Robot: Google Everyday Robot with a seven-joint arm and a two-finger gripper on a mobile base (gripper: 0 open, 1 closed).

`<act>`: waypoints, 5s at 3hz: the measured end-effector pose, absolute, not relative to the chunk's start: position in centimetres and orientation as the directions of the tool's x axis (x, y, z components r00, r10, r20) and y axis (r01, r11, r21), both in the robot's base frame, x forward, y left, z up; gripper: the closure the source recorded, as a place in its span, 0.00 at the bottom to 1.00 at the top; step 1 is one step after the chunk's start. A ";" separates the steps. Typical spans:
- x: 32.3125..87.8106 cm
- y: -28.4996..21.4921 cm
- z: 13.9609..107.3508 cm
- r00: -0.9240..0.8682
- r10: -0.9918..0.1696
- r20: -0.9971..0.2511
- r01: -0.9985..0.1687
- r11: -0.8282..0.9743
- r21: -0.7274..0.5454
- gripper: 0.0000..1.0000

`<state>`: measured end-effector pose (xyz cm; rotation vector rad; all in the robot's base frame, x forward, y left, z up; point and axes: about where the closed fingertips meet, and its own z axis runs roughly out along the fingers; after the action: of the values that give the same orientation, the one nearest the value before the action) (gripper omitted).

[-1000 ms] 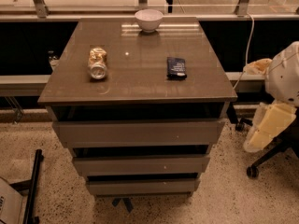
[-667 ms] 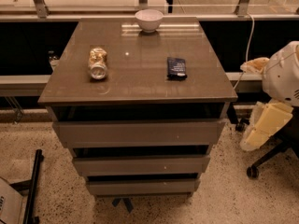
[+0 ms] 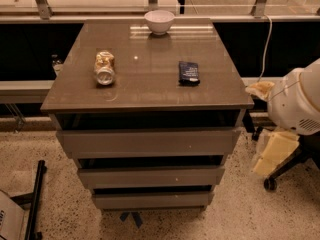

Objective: Open bottom drawer

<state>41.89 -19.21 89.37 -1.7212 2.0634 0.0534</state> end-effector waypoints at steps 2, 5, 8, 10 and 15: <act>40.1 -17.5 82.7 -0.096 -0.879 -0.468 -0.958 0.208 -0.195 0.00; 39.5 -19.6 70.6 -0.229 -0.822 -0.522 -0.950 0.305 -0.064 0.00; 39.9 -16.3 66.0 -0.223 -0.815 -0.535 -0.951 0.303 -0.065 0.00; 44.1 -13.0 58.8 -0.173 -0.780 -0.602 -0.954 0.285 -0.095 0.00; 45.7 -12.1 47.2 -0.317 -0.637 -0.703 -0.878 0.478 -0.037 0.00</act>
Offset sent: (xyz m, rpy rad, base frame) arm -0.0266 0.0202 -0.1204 0.2036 0.0534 0.0335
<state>45.75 -12.08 47.20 -1.2484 2.0644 0.4678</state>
